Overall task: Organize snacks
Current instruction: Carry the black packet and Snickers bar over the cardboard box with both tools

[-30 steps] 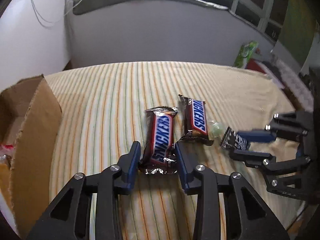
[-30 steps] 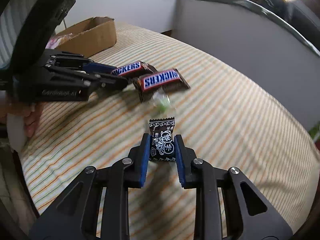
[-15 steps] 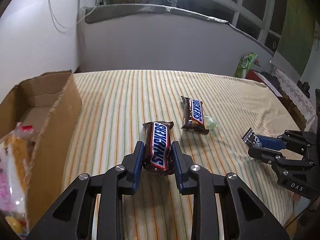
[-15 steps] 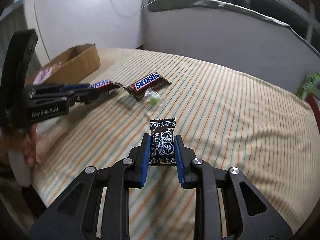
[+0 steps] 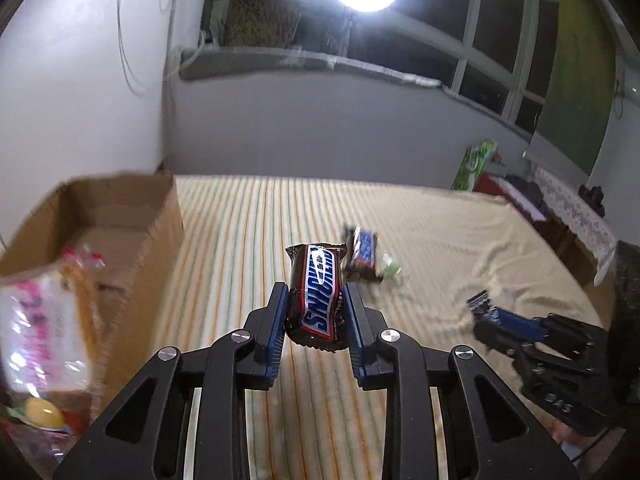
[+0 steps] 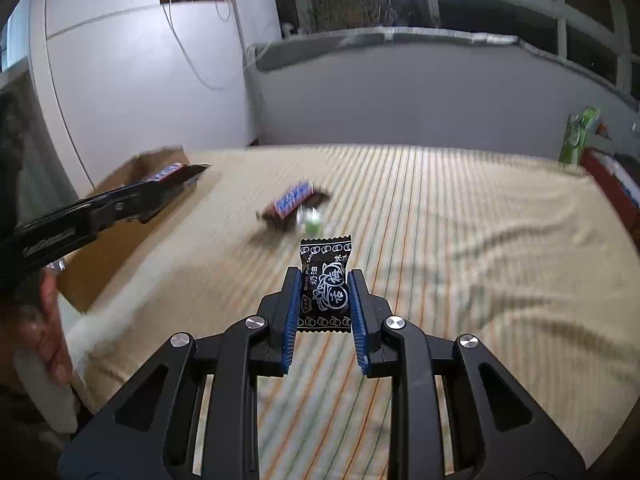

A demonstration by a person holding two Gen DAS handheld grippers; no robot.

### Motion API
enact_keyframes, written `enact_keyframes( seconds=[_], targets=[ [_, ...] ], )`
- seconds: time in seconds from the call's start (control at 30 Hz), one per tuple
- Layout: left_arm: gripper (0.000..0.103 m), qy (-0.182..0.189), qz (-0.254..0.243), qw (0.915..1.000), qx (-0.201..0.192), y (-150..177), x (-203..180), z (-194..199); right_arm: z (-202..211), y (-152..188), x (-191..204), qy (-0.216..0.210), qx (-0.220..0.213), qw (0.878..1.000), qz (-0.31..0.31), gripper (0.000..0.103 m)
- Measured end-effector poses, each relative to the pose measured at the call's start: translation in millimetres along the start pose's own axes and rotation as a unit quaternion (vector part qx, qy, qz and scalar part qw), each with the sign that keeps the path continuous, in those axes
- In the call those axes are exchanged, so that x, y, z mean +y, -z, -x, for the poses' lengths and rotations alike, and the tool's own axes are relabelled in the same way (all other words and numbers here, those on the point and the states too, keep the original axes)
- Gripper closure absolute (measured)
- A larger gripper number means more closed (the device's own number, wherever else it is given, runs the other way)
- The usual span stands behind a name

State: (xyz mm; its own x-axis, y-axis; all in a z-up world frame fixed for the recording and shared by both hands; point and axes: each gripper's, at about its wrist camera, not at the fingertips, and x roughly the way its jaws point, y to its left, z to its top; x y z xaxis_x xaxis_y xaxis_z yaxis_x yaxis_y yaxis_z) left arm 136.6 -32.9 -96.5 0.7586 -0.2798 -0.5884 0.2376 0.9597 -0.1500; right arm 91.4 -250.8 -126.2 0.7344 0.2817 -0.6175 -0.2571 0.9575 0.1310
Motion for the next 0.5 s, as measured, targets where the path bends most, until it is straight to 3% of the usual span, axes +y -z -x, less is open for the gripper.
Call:
enact_keyframes(
  seconds=[0.23, 0.37, 0.5],
  targets=[
    [0.078, -0.008, -0.034, 0.9935, -0.108, -32.1, -11.1, 82.0, 69.4, -42.7, 35.1, 0.02, -0.073, 0.997, 0.028, 0.079],
    [0.078, -0.014, -0.04, 0.9873, -0.153, -38.8, -3.7, 121.1, 88.7, -48.9, 53.5, 0.028, -0.09, 0.995, 0.03, 0.079],
    [0.078, -0.006, -0.025, 0.9851, -0.17, -40.8, 11.5, 141.9, 93.5, -47.5, 75.3, 0.03, -0.095, 0.995, 0.031, 0.079]
  ],
)
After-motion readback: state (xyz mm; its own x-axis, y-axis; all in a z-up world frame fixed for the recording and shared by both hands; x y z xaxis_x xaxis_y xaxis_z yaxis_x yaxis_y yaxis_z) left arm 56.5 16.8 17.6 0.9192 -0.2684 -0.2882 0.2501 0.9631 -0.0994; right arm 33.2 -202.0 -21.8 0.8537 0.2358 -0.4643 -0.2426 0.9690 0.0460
